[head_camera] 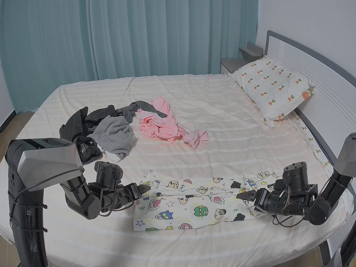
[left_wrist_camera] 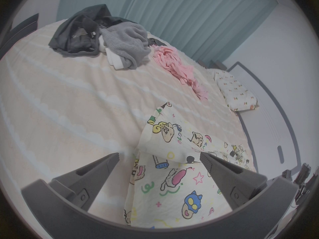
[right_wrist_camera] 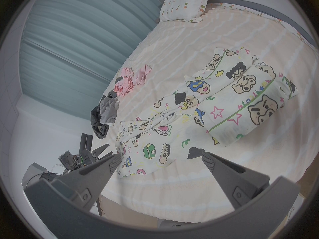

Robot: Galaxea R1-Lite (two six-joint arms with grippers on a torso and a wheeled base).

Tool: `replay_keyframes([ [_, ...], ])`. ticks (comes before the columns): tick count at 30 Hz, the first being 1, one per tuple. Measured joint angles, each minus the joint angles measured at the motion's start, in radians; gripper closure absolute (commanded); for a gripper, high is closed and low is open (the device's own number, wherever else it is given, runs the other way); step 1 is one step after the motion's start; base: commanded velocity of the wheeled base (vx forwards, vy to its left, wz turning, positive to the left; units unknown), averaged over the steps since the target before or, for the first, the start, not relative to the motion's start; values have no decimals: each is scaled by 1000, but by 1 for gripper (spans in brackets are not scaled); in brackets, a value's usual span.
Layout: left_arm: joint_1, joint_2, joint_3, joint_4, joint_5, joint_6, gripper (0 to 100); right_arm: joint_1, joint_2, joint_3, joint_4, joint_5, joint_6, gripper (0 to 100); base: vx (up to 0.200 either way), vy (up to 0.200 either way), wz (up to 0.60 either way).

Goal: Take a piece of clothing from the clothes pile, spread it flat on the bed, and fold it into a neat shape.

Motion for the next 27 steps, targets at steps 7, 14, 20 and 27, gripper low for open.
replay_keyframes([
  [7,-5,74,-103,49,31,96,0,0,1,-1,0,0,-1,0,0,0,0],
  [14,-18,117,-180,133,43,113,0,-1,3,-2,0,0,-1,0,0,0,0],
  [20,-53,136,-223,145,63,113,0,-2,3,-2,0,-1,-2,0,0,0,0],
  [27,-75,151,-257,207,109,113,100,-3,3,-2,0,-1,-2,0,0,0,0],
])
